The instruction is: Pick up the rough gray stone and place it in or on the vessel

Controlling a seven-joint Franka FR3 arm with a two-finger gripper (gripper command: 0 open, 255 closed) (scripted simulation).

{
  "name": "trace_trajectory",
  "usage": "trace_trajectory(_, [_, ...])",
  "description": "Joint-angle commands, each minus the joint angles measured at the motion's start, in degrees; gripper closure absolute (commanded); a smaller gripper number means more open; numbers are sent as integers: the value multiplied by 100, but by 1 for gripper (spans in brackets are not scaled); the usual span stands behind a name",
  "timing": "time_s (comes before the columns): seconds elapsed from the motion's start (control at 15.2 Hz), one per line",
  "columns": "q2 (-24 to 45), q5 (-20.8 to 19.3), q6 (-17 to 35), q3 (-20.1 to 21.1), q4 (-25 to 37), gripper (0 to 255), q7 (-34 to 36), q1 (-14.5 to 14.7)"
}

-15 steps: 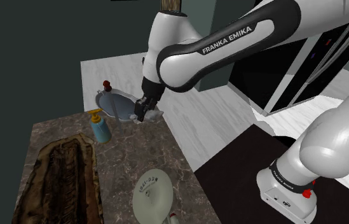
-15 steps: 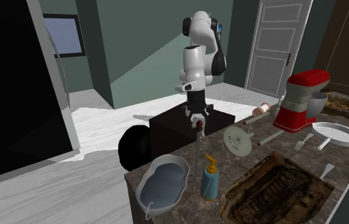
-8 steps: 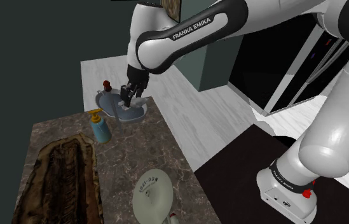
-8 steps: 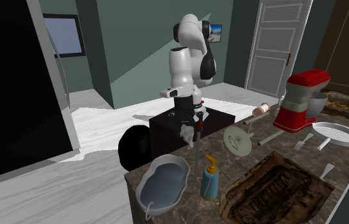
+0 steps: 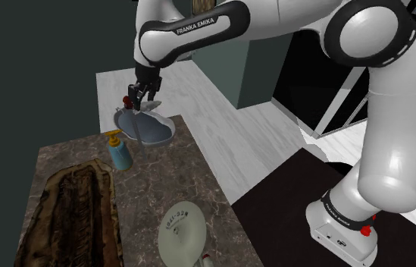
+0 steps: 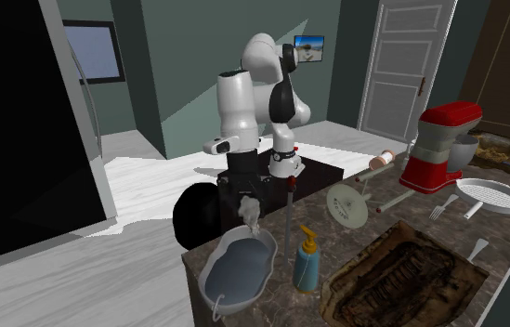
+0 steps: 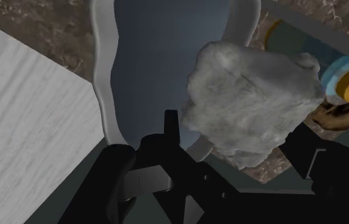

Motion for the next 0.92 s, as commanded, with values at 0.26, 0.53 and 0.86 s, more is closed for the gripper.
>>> trace_trajectory(0.26, [1144,-272,-609,-190,1725,255,-69,274])
trace_trajectory(0.53, [1218,-289,-350,-207,1533,255,-81,264])
trace_trajectory(0.86, [1339,-318,-43,-234,1340,255,-95,261])
